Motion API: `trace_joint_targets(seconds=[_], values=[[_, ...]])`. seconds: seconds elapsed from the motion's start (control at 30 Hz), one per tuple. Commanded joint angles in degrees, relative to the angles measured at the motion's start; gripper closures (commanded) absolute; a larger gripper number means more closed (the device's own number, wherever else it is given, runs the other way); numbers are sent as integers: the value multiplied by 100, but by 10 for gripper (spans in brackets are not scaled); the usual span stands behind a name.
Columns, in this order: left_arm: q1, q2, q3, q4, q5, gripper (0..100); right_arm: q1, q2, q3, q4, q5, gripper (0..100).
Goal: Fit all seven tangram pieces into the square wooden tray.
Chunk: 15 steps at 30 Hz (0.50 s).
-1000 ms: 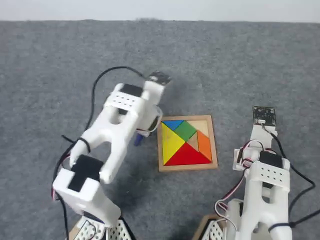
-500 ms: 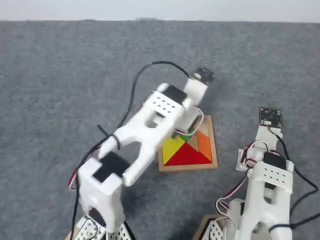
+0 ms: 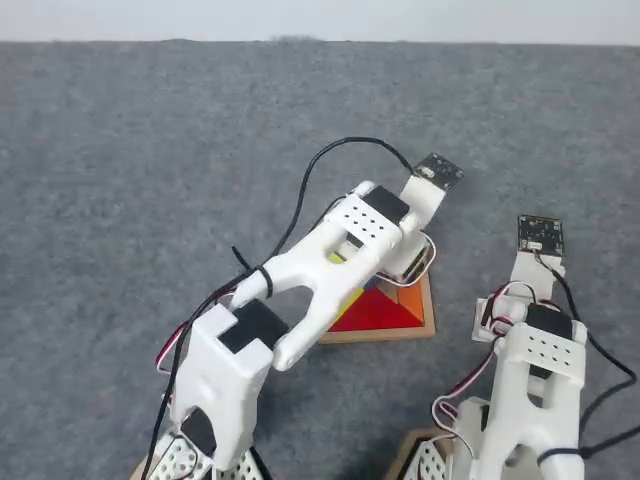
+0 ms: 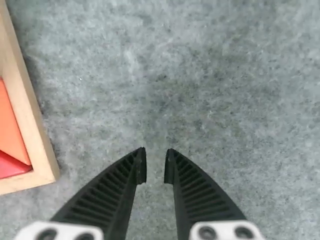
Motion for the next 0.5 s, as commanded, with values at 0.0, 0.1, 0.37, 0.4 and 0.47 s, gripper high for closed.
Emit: trace_joint_targets(seconds=[0.0, 0.1, 0.37, 0.4, 0.47], values=[[123, -607, -233, 264, 70, 837, 75, -101, -343, -92, -18, 924], [105, -932, -233, 440, 53, 837, 75, -101, -343, -92, -18, 924], [-167, -1459, -189, 712, -264, 838, 101, -110, -343, -92, -18, 924], [-273, -1442, -92, 730, -325, 839, 101, -110, -343, -92, -18, 924], [-369, -1424, 251, 598, -492, 858, 84, -101, -343, -92, -18, 924]])
